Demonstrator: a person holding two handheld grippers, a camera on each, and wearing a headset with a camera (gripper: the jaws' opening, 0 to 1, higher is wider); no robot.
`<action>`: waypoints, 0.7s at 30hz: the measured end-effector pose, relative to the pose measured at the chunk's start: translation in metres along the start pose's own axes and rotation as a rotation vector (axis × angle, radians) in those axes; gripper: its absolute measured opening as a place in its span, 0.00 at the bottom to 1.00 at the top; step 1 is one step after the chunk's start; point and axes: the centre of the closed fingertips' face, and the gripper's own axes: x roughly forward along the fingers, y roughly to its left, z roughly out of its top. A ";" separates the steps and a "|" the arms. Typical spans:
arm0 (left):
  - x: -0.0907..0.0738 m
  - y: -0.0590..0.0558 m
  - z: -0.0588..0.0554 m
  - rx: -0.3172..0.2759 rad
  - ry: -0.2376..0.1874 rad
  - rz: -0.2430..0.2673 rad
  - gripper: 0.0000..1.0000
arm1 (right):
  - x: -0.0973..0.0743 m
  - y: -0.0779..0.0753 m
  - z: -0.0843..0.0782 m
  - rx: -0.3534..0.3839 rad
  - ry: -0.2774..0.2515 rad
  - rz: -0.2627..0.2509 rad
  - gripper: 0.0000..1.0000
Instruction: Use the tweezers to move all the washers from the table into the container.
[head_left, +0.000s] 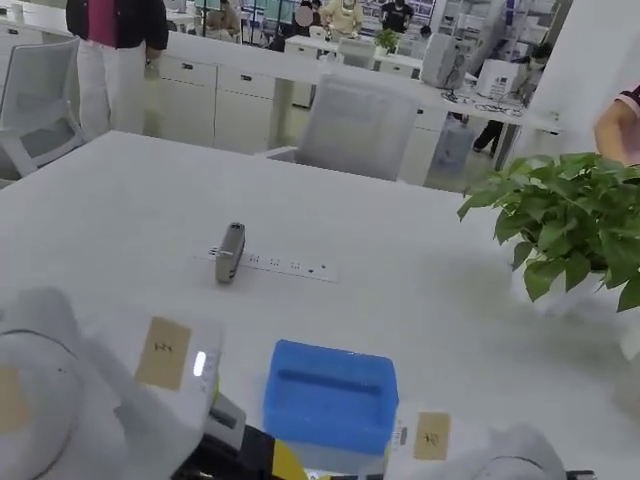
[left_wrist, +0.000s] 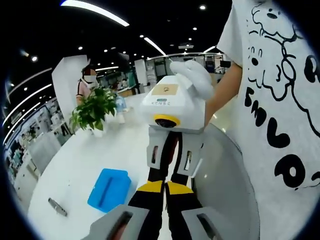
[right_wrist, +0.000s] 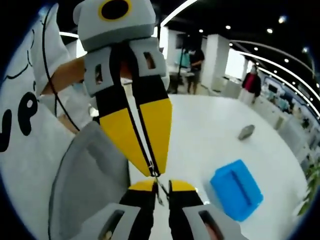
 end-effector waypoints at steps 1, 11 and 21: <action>0.000 0.000 -0.001 0.004 0.005 0.001 0.00 | 0.000 0.000 -0.001 -0.003 0.003 -0.003 0.06; 0.000 -0.001 -0.011 0.035 0.056 0.014 0.00 | -0.002 0.002 -0.003 -0.032 0.026 0.008 0.06; 0.002 0.008 -0.017 -0.062 0.025 0.094 0.00 | 0.008 -0.002 -0.005 -0.066 0.039 -0.002 0.02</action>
